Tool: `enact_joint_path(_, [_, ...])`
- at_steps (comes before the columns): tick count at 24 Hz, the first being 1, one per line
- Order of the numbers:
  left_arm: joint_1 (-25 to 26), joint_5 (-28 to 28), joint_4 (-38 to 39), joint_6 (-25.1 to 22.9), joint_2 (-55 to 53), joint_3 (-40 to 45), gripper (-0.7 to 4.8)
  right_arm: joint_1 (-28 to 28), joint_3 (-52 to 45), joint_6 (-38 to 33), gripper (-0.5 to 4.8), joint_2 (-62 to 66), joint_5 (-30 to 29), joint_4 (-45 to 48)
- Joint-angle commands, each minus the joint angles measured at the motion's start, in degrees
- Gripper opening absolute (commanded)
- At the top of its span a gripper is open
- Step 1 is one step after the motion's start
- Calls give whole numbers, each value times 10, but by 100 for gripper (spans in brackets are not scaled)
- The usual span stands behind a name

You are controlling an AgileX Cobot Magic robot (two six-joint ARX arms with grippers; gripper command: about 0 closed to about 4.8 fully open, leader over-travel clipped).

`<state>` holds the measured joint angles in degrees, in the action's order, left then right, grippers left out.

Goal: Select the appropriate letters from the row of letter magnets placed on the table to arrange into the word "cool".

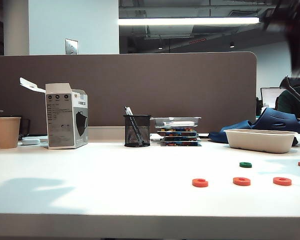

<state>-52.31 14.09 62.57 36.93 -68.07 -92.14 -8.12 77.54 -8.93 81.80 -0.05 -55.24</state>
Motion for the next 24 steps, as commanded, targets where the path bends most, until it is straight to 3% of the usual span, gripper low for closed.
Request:
enact_joint_path(1, [-1,1,-5,-3,1,-2,-4,27,9,10,-1,-49,1,-6])
enact_joint_path(7, [-1,1,-5,-3,1,-2,-4,128,9,67,-1,-173,-6,-15])
enact_joint_path(11, [-1,1,-5,-3,1,-2,-4,183,8,75,-1,-230,-60,-30])
enact_joint_path(19, [-1,2,-18,-5,1,-2,-4,194,-18,61,-1,-324,-80,-30])
enact_joint_path(22, [23,40,-114,-109,1,-18,-5,195,-84,47,-1,-384,-80,-16])
enact_joint_path(24, [60,40,-115,-146,-1,-41,-5,195,-112,44,-2,-412,-80,-5])
